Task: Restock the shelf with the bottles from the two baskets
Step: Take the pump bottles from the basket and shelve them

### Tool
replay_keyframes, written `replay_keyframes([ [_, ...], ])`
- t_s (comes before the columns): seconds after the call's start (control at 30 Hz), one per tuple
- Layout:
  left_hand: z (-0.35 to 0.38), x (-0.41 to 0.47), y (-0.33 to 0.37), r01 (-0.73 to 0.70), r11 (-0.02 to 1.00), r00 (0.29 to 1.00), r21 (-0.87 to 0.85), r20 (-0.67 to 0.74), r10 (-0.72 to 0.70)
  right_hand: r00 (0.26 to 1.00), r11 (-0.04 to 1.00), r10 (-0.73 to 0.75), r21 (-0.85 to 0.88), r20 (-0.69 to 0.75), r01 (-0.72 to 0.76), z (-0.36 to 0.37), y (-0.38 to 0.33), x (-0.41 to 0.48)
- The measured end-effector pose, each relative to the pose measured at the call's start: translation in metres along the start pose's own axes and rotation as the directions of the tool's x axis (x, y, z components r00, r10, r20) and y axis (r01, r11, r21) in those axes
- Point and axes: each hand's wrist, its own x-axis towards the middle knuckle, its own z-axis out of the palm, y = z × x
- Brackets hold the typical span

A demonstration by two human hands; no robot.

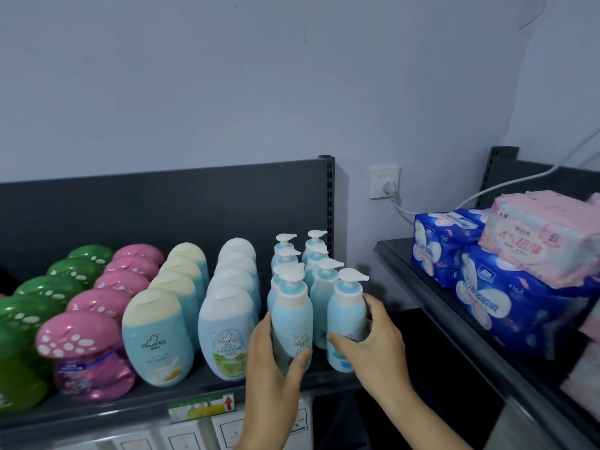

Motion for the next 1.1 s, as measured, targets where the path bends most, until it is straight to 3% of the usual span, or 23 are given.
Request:
replay_keyframes([
  [1.1, 0.018, 0.008, -0.004, 0.079, 0.994, 0.996, 0.074, 0.028, -0.081, 0.999, 0.999, -0.032, 0.038, 0.033, 0.031, 0.006, 0.001, 0.007],
])
